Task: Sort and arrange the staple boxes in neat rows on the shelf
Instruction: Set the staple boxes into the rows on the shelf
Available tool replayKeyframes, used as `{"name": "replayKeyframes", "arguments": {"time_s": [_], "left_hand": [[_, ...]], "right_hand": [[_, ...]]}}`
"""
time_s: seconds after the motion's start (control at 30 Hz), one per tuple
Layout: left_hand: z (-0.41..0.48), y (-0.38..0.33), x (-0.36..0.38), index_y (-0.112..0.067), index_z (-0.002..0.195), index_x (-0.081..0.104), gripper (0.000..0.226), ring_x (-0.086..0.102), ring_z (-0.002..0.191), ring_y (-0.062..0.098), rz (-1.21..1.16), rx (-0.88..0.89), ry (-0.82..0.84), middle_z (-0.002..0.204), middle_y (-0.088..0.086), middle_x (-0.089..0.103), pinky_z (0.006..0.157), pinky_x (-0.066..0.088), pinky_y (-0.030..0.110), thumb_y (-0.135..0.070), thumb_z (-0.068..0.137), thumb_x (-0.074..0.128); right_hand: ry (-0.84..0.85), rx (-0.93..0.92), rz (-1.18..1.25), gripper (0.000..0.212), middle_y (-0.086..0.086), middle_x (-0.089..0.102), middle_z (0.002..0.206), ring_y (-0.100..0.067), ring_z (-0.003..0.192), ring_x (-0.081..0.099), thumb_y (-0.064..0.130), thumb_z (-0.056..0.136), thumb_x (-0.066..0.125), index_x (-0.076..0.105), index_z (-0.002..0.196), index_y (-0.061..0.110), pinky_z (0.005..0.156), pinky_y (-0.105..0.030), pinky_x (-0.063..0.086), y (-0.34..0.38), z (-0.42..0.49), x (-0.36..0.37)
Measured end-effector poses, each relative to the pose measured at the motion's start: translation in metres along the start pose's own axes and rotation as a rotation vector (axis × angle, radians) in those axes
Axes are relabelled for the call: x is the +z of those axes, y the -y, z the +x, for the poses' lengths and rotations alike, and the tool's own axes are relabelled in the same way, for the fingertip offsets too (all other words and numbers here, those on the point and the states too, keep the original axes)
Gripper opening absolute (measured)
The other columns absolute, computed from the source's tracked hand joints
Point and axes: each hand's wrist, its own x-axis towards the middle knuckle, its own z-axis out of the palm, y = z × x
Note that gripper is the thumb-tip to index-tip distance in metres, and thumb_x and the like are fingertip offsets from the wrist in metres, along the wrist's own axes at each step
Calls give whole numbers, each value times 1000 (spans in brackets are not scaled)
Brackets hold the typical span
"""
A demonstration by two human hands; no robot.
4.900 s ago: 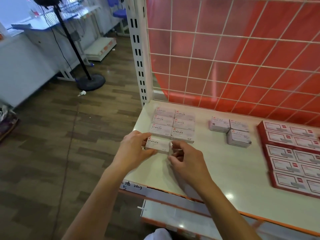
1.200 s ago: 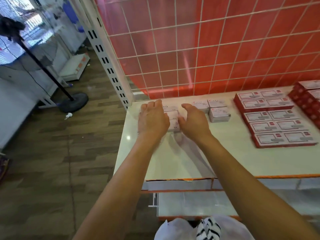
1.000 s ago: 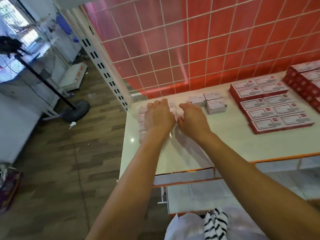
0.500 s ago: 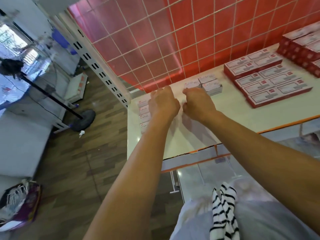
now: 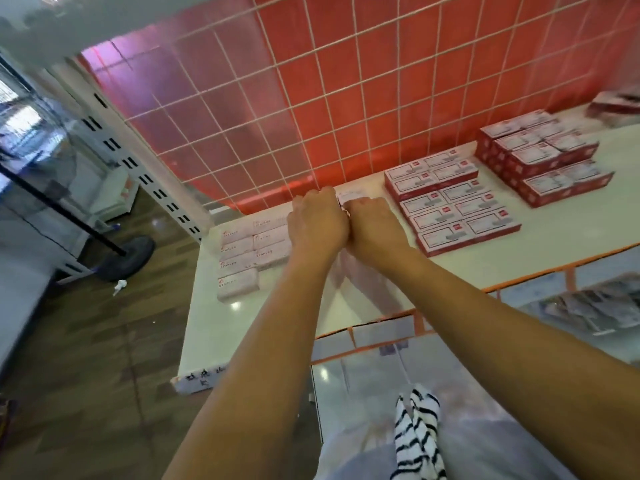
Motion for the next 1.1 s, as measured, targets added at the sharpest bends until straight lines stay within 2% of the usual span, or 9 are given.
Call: {"name": "replayKeyframes", "arguments": {"time_s": [0.13,0.27,0.4,0.6,0.7,0.83,0.93,1.0,1.1], "left_hand": [[4,-41,13,-13,124,57,33,50,116,31,-22,-10,-8,123,11,59,93,43,41,-16,93,47],[9,-84,25,-15,122,58,31,51,115,32,-55,-36,-25,120,11,60,92,44,42,-18,93,49],[13,-131,36,-18,109,63,28,56,104,32,-89,-31,-53,109,9,65,82,45,41,-12,89,45],[12,-182,50,-21,118,63,37,56,110,31,-145,-54,-87,115,7,65,89,45,41,-11,85,49],[11,-198,53,-20,122,61,40,54,114,30,-166,-46,-67,119,8,64,92,46,41,-13,85,51],[12,-212,50,-20,126,59,39,52,117,29,-168,-31,-65,123,6,62,94,43,40,-22,87,55],[12,-220,45,-19,126,57,38,51,116,30,-166,-3,-54,122,7,61,93,42,41,-25,89,56],[13,-226,43,-18,125,57,37,51,114,31,-166,15,-52,121,8,61,92,43,41,-25,89,55],[14,-234,43,-17,124,59,35,52,113,32,-177,2,-68,121,9,61,90,44,41,-25,90,53]], "right_hand": [[7,-54,-37,24,-14,61,108,-33,102,51,12,86,50,58,107,4,88,-37,33,-34,-3,-28],[17,-73,-39,31,-11,61,112,-33,106,50,13,81,50,57,111,8,88,-38,38,-77,4,-50],[-9,-101,-32,37,-10,62,110,-33,104,51,13,76,55,59,113,7,87,-38,38,-117,3,-74],[-40,-137,-4,34,-11,64,101,-35,96,54,12,71,57,61,104,6,84,-38,37,-165,-4,-99],[-58,-140,22,37,-14,63,105,-35,101,51,7,73,59,60,110,3,84,-38,37,-179,-12,-111],[-110,-99,79,46,-13,58,121,-32,115,44,3,80,58,54,125,5,90,-36,36,-188,-17,-126],[-133,-86,65,44,-12,56,125,-30,119,41,4,84,56,51,128,5,93,-34,33,-191,-18,-133],[-146,-49,59,42,-13,58,121,-31,116,45,5,82,57,55,124,4,91,-34,35,-195,-18,-136],[-143,-34,20,30,-15,65,103,-35,99,55,5,76,54,63,105,3,77,-36,39,-203,-15,-134]]}}
